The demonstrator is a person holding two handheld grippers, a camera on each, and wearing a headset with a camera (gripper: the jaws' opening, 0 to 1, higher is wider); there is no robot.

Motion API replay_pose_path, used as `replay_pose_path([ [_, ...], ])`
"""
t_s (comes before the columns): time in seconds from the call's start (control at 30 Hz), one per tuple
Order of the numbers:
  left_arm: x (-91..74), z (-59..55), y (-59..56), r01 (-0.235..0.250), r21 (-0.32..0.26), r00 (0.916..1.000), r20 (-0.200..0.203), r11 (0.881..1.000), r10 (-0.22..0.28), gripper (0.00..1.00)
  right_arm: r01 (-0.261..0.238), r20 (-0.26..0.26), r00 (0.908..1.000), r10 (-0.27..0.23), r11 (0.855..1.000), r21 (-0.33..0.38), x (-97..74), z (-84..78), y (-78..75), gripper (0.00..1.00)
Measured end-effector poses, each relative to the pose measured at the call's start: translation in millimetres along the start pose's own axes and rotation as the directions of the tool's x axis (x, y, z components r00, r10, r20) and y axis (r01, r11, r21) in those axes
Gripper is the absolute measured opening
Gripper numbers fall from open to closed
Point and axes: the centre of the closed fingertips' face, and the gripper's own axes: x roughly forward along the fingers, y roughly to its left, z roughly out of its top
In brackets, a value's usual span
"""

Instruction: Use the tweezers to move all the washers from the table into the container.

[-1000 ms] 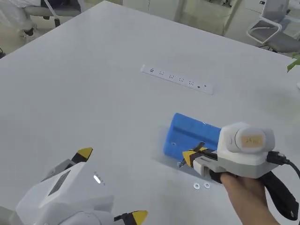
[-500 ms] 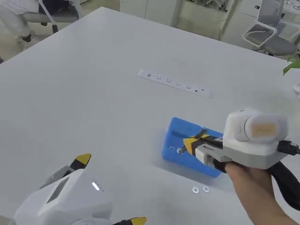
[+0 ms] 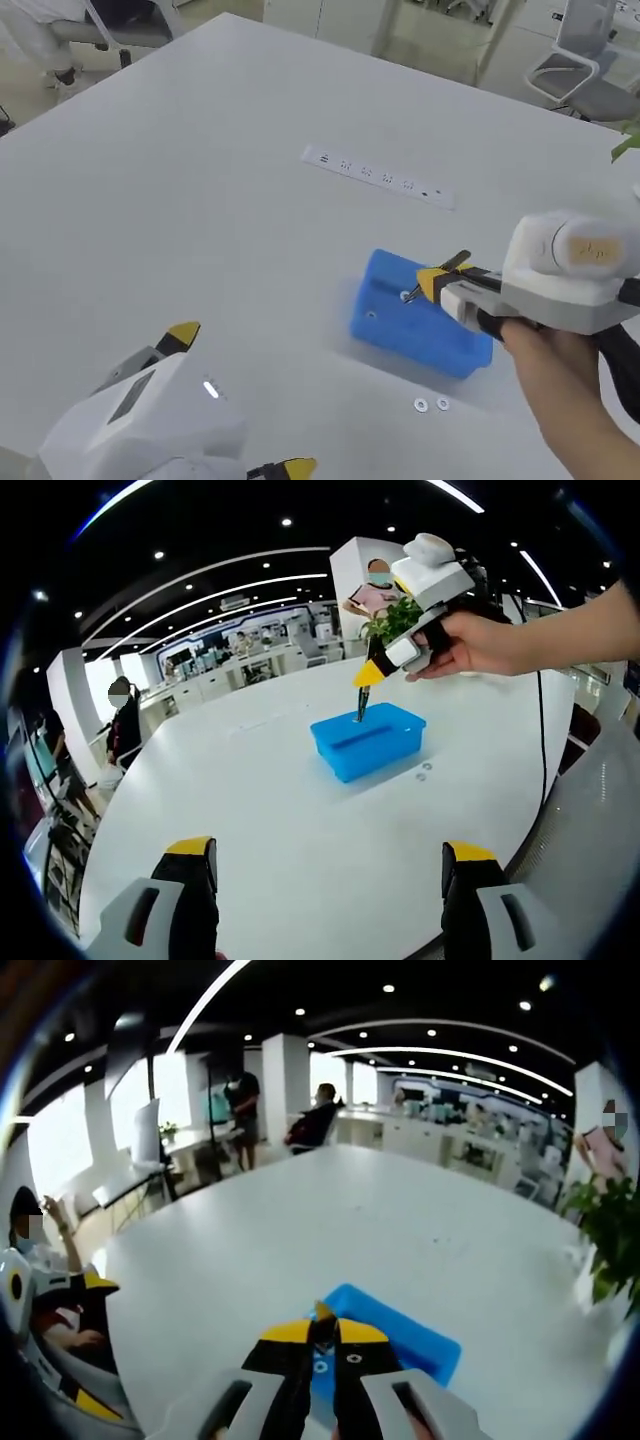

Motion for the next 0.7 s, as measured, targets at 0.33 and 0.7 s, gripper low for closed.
replay_pose_path([
  [0.33,0.1,-0.4,0.2,0.001,-0.001,1.0,0.0,1.0,-0.001,0.95,0.004,-0.046,0.9989,-0.003,1.0,0.007,14.0,-13.5,-2.8,0.03],
  [0.7,0.9,-0.9,1.1,0.003,-0.001,1.0,-0.001,1.0,-0.003,0.95,-0.004,-0.128,0.9918,0.003,1.0,-0.006,33.2,-42.9,-3.3,0.04],
])
